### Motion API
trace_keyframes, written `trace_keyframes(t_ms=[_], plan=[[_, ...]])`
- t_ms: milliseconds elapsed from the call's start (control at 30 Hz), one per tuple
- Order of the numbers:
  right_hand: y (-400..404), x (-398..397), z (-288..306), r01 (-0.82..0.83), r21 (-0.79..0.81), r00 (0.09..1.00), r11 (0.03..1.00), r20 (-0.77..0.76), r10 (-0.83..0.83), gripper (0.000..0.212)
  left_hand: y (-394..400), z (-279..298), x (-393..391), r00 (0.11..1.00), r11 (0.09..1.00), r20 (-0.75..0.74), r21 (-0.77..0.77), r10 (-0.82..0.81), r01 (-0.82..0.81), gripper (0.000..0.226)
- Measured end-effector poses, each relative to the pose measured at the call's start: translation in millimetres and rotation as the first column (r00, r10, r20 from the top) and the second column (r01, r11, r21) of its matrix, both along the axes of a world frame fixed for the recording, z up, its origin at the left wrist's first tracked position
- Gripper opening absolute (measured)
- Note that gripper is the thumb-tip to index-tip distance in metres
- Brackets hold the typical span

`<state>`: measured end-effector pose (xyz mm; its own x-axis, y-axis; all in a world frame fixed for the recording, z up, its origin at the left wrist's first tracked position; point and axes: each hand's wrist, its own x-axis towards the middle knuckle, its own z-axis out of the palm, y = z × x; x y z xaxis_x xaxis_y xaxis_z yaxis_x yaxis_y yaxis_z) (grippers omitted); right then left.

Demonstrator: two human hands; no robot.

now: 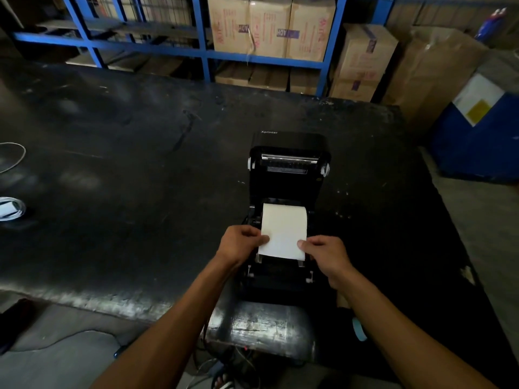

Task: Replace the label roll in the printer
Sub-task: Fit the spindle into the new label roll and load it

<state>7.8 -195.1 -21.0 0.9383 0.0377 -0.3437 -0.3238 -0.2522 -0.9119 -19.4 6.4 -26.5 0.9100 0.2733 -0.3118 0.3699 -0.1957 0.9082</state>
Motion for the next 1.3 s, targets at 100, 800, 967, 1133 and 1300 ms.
trace_keyframes(t_ms=[100,800,967,1133,1300], plan=[[0.2,-2.2,-6.6,0.0,-0.09,0.993,0.996,0.119,0.011,0.008,-0.2,-3.8,-3.8,0.992,0.995,0.128,0.093,0.017,-0.029,0.011],[-3.0,-10.7,-12.9,-0.007,-0.394,0.975,0.919,0.201,0.093,0.01,-7.8,-17.4,-15.7,0.996,0.975,0.085,0.22,0.02,-0.038,0.018],[1.7,-14.3,-14.2,0.047,-0.465,0.963,0.884,0.255,0.083,0.01,-8.2,-14.6,-16.1,0.996,0.959,0.085,0.277,0.031,-0.053,0.021],[-1.8,-13.2,-14.0,-0.035,-0.454,0.987,0.89,0.121,0.101,0.016,-7.1,-13.7,-13.4,0.998,0.938,-0.034,0.34,-0.05,0.059,0.021],[-0.5,-7.4,-7.3,-0.051,-0.438,0.998,0.898,0.01,0.062,0.014,-3.4,-2.1,1.1,0.97,0.856,-0.208,0.471,-0.128,0.214,0.035]])
